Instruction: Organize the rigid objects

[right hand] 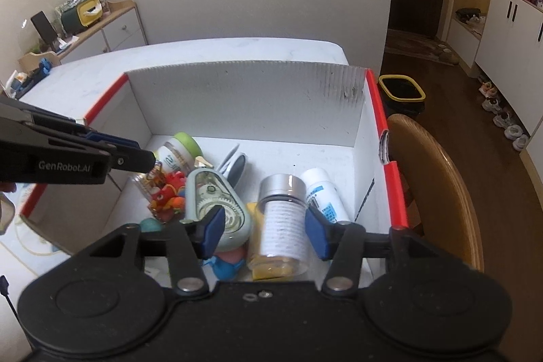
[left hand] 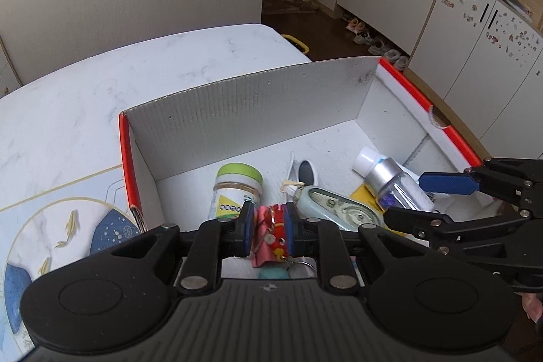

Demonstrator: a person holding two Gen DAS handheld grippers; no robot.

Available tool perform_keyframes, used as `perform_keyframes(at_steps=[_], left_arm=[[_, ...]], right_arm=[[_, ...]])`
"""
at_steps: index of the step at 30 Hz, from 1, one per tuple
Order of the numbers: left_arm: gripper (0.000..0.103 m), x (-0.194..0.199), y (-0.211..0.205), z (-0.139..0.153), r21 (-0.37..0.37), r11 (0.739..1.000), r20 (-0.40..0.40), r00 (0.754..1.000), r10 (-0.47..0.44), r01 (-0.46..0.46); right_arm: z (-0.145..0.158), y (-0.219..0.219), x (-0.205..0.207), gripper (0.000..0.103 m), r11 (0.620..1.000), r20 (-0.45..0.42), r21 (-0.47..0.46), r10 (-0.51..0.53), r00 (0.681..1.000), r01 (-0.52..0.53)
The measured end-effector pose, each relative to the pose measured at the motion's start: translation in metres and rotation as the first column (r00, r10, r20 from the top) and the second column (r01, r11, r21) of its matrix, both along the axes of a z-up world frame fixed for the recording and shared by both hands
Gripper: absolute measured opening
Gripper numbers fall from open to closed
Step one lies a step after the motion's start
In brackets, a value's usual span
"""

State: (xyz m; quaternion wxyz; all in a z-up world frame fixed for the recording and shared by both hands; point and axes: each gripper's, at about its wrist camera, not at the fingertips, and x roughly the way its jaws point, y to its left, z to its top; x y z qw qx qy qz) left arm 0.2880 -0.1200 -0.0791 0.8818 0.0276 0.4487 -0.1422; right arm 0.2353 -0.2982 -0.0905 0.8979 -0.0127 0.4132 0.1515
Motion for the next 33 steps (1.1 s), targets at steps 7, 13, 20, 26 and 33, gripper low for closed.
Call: perform_keyframes(at_steps=[7, 13, 20, 26, 33], left_arm=[[0.018, -0.020, 0.002, 0.012, -0.020, 1.000, 0.022, 1.000, -0.005, 0.006], [0.018, -0.042, 0.009, 0.027, -0.046, 0.999, 0.058, 0.998, -0.009, 0.011], [0.018, -0.066, 0.026, 0.046, -0.079, 0.997, 0.110, 0.994, -0.017, 0.025], [0.018, -0.085, 0.045, 0.055, -0.080, 0.996, 0.140, 0.990, -0.019, 0.030], [0.062, -0.104, 0.068, 0.059, -0.073, 0.996, 0.159, 0.987, -0.030, 0.042]], right_arm=[[0.015, -0.006, -0.011, 0.062, 0.999, 0.025, 0.037, -0.010, 1.000, 0.010], [0.030, -0.006, -0.023, 0.063, 0.998, 0.046, 0.060, -0.017, 0.999, 0.015], [0.048, 0.005, -0.043, 0.063, 0.995, 0.082, 0.092, -0.034, 0.996, 0.027], [0.059, 0.023, -0.063, 0.063, 0.993, 0.098, 0.114, -0.054, 0.994, 0.042], [0.070, 0.043, -0.088, 0.073, 0.988, 0.122, 0.139, -0.089, 0.988, 0.072]])
